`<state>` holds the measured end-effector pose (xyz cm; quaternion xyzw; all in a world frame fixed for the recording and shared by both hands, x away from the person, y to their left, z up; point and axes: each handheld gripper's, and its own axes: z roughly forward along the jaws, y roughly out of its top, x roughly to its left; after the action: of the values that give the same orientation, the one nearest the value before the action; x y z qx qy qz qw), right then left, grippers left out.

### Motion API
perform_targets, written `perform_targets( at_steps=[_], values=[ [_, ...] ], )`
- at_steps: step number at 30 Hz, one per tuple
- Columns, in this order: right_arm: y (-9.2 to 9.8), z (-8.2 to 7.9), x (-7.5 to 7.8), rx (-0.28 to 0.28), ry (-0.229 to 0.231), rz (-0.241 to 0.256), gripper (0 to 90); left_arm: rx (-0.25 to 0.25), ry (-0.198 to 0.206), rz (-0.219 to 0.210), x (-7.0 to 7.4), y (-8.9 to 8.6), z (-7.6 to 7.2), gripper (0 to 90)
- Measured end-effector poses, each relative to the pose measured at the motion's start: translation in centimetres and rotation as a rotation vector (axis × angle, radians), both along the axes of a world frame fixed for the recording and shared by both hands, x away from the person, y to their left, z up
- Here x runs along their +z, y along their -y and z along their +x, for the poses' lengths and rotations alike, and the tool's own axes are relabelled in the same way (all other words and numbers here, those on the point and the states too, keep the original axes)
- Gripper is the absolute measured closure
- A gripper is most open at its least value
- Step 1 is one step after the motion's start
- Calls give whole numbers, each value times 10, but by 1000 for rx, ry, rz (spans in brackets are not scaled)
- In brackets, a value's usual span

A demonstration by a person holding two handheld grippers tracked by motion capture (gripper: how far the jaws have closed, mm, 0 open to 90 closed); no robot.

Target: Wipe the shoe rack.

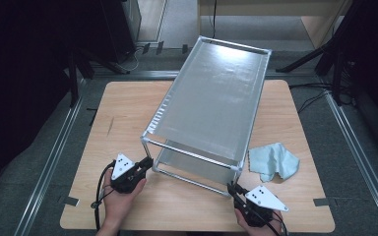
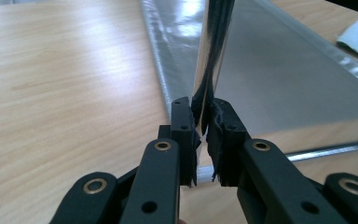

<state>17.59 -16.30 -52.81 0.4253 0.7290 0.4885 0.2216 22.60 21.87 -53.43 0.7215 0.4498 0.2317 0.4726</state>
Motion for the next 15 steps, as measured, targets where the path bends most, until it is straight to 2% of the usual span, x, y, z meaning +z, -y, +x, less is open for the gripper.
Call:
perform_targets(
  at_steps=[4,7,12,15],
  values=[
    [6,12,1,-37,-2,-8,803,-23,-4,-4,0,2,-18,810],
    [11,23,2,-62,-5,-8,803,-61,-1,3,-1,4,-31,812],
    [20,41,3,-96,-13,-1,801,-126,-11,-11,-1,12,-52,808],
    [22,50,2,-106,-17,9,798,-146,-11,-18,-2,16,-62,808]
  ],
)
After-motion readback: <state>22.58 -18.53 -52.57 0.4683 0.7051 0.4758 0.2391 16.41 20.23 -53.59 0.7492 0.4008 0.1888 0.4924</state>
